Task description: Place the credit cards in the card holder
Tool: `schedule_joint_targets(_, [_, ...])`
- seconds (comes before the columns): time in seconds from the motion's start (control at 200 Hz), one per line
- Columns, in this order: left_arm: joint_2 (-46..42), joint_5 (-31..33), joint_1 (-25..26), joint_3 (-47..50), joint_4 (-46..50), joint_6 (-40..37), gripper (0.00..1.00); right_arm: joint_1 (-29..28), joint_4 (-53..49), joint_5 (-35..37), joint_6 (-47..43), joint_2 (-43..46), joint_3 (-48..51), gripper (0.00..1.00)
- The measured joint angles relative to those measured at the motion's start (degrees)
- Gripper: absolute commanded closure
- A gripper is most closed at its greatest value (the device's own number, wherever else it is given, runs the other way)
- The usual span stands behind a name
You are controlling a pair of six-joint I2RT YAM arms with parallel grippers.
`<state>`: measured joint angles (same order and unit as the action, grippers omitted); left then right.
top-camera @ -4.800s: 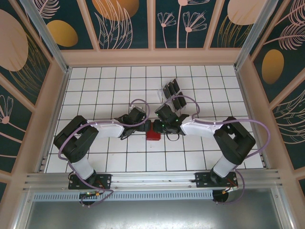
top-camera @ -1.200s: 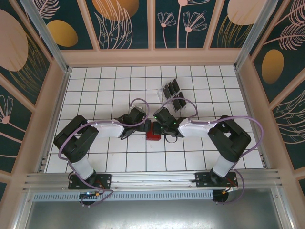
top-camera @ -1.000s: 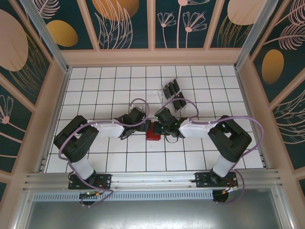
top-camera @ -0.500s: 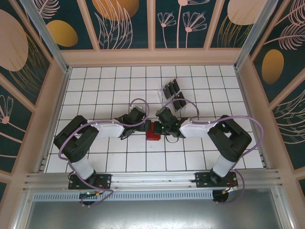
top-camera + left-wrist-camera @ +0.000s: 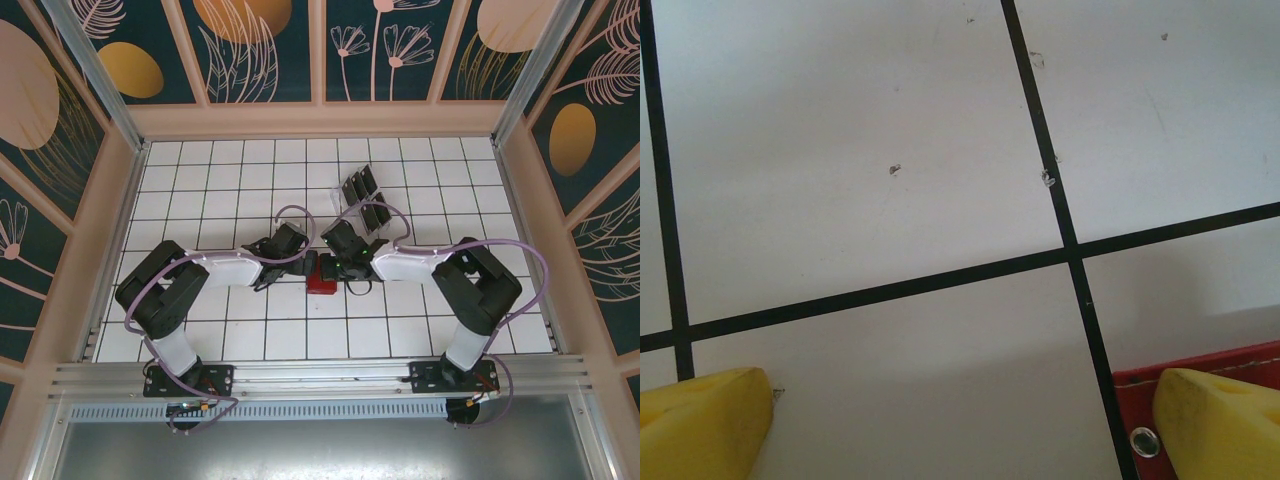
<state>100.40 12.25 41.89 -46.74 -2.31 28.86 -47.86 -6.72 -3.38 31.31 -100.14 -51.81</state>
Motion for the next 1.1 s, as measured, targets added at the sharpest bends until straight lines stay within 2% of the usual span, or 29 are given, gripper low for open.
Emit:
schedule_joint_targets(0.375, [0.0,-0.2,0.0,0.0,-0.1,-0.2,0.01,0.2,-1.2,-0.9,-1.5,1.0,-0.7,1.0])
schedule_joint_targets(0.656, [0.0,-0.2,0.0,0.3,-0.6,-0.2,0.02,0.2,-6.3,-1.0,-1.6,-0.9,-5.0,1.0])
schedule_joint_targets(1.101, [-0.1,-0.1,0.0,1.0,-2.1,-0.2,0.02,0.1,-12.4,-1.7,-0.3,0.7,-8.2,1.0])
